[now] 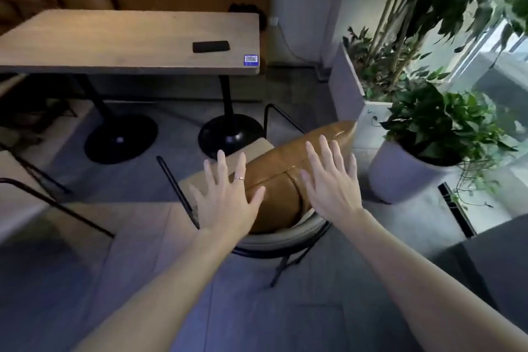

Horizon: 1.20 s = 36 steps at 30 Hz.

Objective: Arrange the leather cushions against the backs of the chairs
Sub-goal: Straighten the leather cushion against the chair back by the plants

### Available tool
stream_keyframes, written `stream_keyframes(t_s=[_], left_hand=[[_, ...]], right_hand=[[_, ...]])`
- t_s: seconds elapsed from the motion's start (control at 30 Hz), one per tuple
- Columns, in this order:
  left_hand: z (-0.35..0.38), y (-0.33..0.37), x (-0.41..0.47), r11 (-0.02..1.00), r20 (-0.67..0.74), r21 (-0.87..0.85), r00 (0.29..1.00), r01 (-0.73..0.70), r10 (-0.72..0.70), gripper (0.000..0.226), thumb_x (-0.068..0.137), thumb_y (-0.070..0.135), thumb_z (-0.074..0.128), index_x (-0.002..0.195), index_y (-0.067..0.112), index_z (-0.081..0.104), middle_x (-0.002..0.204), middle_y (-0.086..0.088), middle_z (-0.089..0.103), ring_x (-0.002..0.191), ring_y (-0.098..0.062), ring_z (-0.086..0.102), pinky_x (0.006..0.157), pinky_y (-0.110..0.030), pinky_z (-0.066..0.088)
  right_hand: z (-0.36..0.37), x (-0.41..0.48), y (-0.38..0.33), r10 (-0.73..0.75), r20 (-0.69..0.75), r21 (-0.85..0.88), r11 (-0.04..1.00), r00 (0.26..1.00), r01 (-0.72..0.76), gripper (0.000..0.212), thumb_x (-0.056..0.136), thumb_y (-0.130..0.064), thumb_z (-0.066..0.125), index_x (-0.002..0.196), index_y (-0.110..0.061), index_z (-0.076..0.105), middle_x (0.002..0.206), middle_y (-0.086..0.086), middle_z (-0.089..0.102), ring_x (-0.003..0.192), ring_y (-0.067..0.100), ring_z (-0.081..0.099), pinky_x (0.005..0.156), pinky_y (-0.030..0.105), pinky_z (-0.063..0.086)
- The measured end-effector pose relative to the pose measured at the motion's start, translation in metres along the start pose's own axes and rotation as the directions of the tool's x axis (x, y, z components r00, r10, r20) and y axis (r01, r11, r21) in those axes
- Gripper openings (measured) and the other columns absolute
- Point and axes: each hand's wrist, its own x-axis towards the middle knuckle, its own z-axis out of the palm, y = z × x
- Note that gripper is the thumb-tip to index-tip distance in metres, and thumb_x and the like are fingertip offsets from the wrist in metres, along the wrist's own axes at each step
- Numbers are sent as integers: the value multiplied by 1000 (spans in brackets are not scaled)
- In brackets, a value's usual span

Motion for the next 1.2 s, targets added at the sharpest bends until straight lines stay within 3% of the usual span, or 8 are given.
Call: stream_keyframes(t_s=[0.27,0.43,0.5,0.6,0.77,0.87,1.0,1.2], left_hand=[[31,-10,-3,1000,6,23,1000,14,-14,81,95,75,24,162,33,9,173,-8,1,157,-37,3,114,-68,24],[38,-12,-14,968,-64,-235,992,92,-110,88,90,74,47,161,30,18,170,-8,16,150,-37,23,112,-60,35],[44,-13,-21,870,-109,-473,970,144,-219,98,84,68,64,160,24,20,166,-8,26,145,-35,34,112,-54,40],[54,-13,-30,582,-37,-779,910,233,-414,103,77,60,79,158,23,27,152,-2,46,137,-25,48,105,-40,46],[68,-5,-32,67,278,-928,801,367,-531,89,88,68,61,160,29,26,154,3,45,143,-25,42,114,-39,35],[74,-6,-29,-62,383,-904,735,423,-560,87,83,75,59,154,28,41,163,-1,36,147,-26,37,120,-50,30],[78,-1,-28,-197,480,-872,710,447,-515,94,77,81,60,154,31,41,162,1,36,145,-25,37,118,-47,29],[91,1,-21,-240,477,-878,728,413,-492,98,77,80,57,159,34,30,166,0,28,148,-26,32,121,-50,24]], right_hand=[[47,-7,-11,24,15,43,999,1000,-25,63,108,-51,19,165,-23,27,173,12,24,160,37,17,123,67,18],[56,-20,-16,118,-35,154,982,992,-111,62,109,-48,29,165,-22,29,173,17,22,158,43,19,124,65,17],[59,-27,-16,211,-14,268,943,977,-199,62,109,-48,31,166,-25,23,175,15,15,159,43,15,125,62,15],[65,-36,-11,348,109,466,810,931,-357,59,110,-44,26,167,-38,9,177,7,7,161,33,12,125,60,17],[72,-49,-3,416,278,576,649,866,-497,74,102,-31,37,163,-48,0,173,-5,24,151,29,34,116,62,32],[84,-49,3,515,412,599,468,751,-650,82,101,-36,54,166,-41,4,173,9,21,154,36,30,117,54,31],[101,-51,8,563,570,642,151,599,-752,101,93,-36,69,167,-36,1,162,13,44,144,40,44,117,52,38],[111,-48,8,578,581,643,106,574,-758,103,76,-37,77,162,-32,21,150,9,54,133,37,53,111,54,46]])
